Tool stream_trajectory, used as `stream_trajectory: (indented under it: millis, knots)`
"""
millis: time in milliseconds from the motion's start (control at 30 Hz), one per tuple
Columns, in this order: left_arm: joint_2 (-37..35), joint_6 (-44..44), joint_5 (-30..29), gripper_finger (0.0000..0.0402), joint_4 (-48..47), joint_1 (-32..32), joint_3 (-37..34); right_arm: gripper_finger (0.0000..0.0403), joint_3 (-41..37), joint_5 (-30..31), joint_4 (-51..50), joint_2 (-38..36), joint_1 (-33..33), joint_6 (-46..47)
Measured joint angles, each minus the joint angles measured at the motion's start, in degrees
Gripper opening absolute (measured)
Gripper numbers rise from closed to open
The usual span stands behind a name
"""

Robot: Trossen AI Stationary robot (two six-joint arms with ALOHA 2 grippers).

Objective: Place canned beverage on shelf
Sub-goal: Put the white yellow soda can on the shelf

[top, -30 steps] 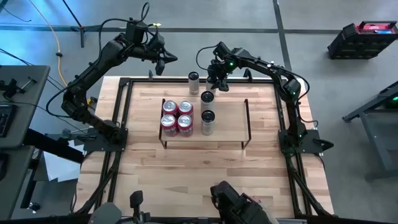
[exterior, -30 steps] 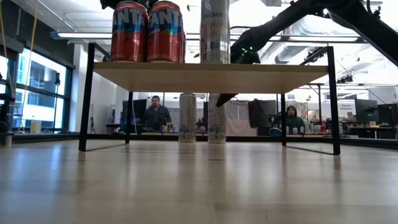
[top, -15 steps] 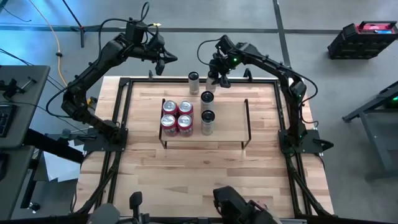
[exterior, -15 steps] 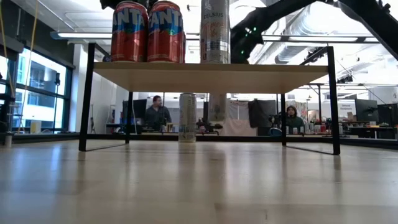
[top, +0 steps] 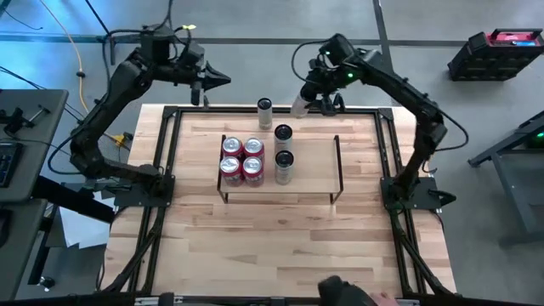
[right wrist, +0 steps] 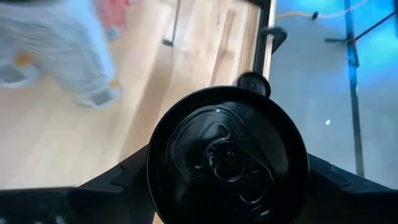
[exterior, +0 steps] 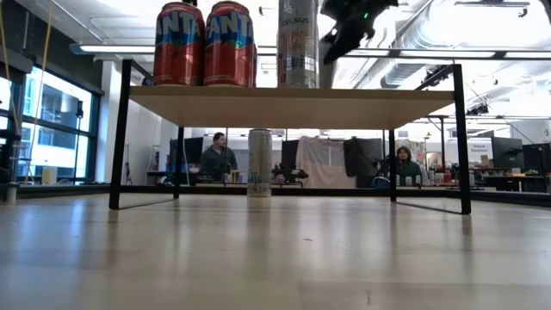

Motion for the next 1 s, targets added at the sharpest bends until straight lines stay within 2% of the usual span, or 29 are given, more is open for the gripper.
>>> stream_trajectory:
  millis: [300,567,767,867,1000]
  knots:
    - [-3.5,-10.0,0.3,0.0000,5.7,-5.9,0.0,0.0256,0.0,0.5,-7.6,-7.4,1.4,0.2]
    - [-3.7,-11.8,0.3,0.0000,12.4,-12.1,0.0,0.0256,0.0,-0.7,-12.1,-10.6,6.0,4.4]
    - [-3.7,-12.0,0.2,0.0000,14.8,-14.3,0.0,0.0256,-7.7,-3.7,-13.2,-13.1,11.3,5.7]
    - [-3.7,-12.8,0.2,0.0000,15.6,-15.1,0.0,0.0256,-12.1,-2.7,-13.4,-14.2,13.7,5.2]
    - [-3.7,-12.8,0.1,0.0000,16.2,-15.7,0.0,0.0256,-14.1,-1.2,-12.3,-15.3,15.2,5.1]
